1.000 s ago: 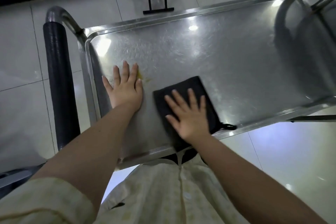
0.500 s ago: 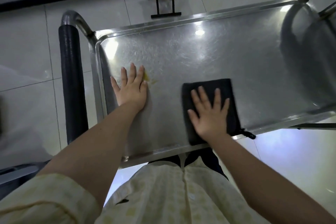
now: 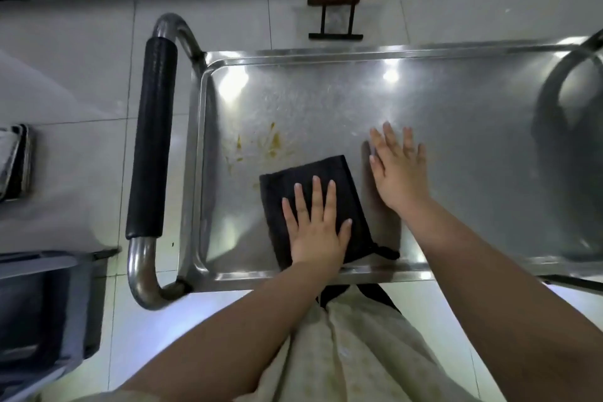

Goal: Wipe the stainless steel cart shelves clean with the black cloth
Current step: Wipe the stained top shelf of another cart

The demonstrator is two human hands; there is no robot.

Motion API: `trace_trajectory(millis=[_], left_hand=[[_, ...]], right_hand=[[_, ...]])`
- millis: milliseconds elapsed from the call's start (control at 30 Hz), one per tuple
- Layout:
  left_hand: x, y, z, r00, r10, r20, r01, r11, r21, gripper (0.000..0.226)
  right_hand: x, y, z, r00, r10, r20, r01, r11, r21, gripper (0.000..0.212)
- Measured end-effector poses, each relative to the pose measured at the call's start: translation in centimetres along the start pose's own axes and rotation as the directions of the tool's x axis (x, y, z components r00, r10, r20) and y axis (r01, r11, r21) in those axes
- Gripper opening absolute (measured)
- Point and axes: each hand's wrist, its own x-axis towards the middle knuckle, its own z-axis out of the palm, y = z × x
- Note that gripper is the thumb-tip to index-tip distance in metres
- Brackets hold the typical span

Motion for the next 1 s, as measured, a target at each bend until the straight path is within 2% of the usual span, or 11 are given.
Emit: trace_trajectory(millis=[67,167,433,667,800,1000], left_hand=[[0.3,0.3,0.4,0.999,-0.043,0.011,0.042,0.996,0.08,0.07],[0.5,0.1,0.5,0.999,-0.033,-0.016,0.034,0.995,0.09,0.071],[1.8,-0.6,0.1,0.995,-0.067,-0.071,0.071,0.995,0.068,0.073],[14.1,-5.0,-5.1,0.996,-0.017,-0.083,0.027,0.993,0.118,0.069],[21.7,-4.2,-7.4,0.996,0.033,-0.077,-0.023,0.991,0.135,0.067],[23.4,-3.5,-8.0,0.993,0.077,-0.093,-0.063,0.987,0.146,0.068]], right_hand=[[2.6,-0.2,-0.2,0.998,-0.068,0.012,0.068,0.997,-0.044,0.054],[5.9,-1.0,-0.1,0.989,-0.145,0.021,0.146,0.988,-0.056,0.056],[7.3,-0.5,1.6,0.981,-0.193,-0.034,0.192,0.98,-0.05,0.055],[7.3,-0.4,2.4,0.974,-0.204,-0.096,0.203,0.979,-0.022,0.055],[7.4,-0.5,2.4,0.972,-0.211,-0.105,0.21,0.978,-0.015,0.055],[7.4,-0.4,2.2,0.975,-0.199,-0.097,0.199,0.98,-0.006,0.054]])
